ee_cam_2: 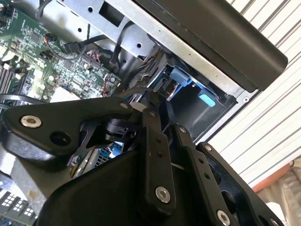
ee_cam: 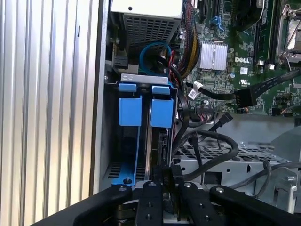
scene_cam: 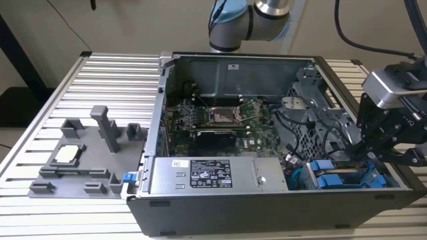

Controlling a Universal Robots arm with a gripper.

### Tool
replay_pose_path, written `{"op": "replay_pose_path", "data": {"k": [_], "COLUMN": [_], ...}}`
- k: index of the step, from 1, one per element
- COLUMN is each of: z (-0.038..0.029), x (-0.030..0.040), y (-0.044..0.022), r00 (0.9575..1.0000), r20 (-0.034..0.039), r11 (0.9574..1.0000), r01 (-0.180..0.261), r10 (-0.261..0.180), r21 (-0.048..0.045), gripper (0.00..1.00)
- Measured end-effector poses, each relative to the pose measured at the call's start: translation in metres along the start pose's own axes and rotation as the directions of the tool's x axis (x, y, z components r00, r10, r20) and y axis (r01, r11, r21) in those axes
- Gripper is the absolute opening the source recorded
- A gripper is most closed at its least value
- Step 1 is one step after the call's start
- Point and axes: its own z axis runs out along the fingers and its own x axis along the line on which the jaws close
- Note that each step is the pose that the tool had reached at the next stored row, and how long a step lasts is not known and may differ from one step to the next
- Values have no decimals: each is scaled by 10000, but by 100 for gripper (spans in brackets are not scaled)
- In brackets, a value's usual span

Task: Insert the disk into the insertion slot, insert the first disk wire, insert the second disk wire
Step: 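Insert the first disk wire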

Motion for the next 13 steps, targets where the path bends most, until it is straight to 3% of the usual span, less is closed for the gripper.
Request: {"op": "replay_pose_path", "data": {"k": [13], "z": [62], "x": [13], "y": [-17], "r00": [10000], "r20": [0], "r11": [10000], "r01": [-93], "r10": [93], "r21": [7], "gripper": [19]}}
